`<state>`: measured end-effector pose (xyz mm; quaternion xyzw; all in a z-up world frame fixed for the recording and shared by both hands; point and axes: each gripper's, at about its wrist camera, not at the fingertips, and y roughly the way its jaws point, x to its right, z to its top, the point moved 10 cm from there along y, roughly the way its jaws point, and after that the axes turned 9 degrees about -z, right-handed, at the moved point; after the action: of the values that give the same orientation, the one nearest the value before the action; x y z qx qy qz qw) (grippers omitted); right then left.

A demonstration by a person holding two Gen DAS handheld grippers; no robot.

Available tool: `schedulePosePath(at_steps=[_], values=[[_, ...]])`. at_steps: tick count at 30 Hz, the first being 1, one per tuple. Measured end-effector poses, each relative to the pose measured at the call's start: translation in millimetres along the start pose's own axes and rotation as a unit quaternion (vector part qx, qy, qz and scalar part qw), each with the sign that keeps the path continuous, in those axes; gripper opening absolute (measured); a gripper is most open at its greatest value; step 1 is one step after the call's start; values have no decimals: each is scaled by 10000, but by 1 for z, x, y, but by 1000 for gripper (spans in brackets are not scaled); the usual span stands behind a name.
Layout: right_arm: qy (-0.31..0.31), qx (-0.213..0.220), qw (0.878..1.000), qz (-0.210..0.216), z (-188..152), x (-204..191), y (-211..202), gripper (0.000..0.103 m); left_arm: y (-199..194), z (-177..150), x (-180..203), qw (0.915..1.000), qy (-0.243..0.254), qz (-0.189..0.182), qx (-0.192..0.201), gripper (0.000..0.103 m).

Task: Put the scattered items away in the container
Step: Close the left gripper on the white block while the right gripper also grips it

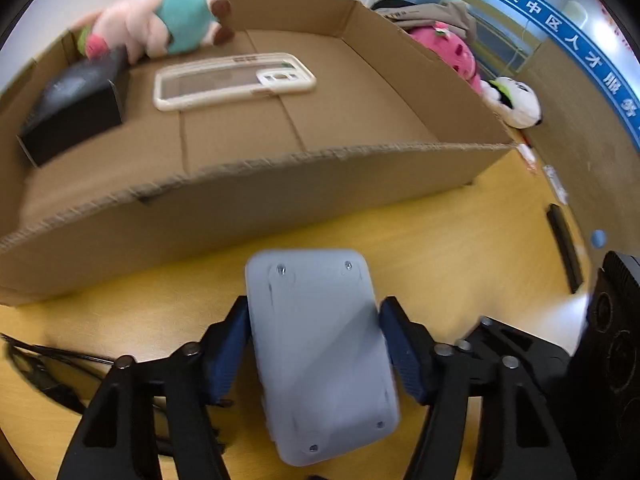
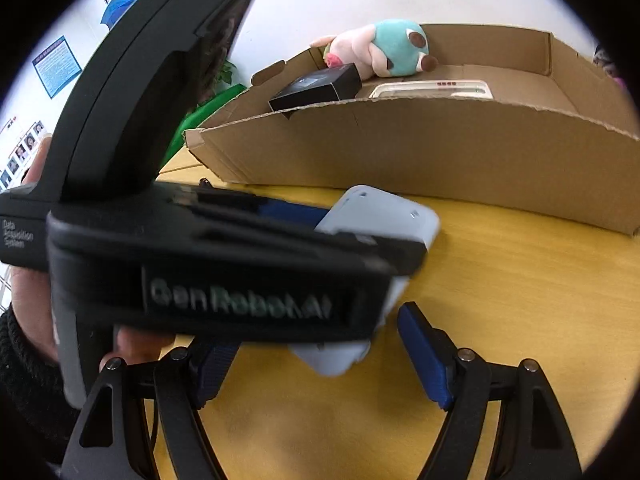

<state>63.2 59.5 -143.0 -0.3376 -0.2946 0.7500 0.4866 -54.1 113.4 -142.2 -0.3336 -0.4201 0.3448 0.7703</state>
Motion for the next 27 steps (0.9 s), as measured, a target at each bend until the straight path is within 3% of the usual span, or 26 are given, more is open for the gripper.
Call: schedulePosePath(at_steps=[5, 12, 20, 24, 27], values=[[-179, -8, 9997, -146, -3, 0, -3, 74, -2, -3, 1, 10000, -73, 9, 38, 67], [162, 80, 9998, 5, -3, 14, -13, 46, -11, -3, -2, 9996, -248, 32, 148, 67], [290, 171, 9994, 25, 2, 18, -20, 34, -28, -2, 4, 9987, -178, 227, 414, 65], [401, 272, 9988, -30, 9, 23, -26, 34, -47, 8, 8, 9975, -163, 98, 676, 48], [476, 348, 9982, -83, 16, 28, -28, 34, -53, 13, 16, 9972, 35, 75, 749, 45]])
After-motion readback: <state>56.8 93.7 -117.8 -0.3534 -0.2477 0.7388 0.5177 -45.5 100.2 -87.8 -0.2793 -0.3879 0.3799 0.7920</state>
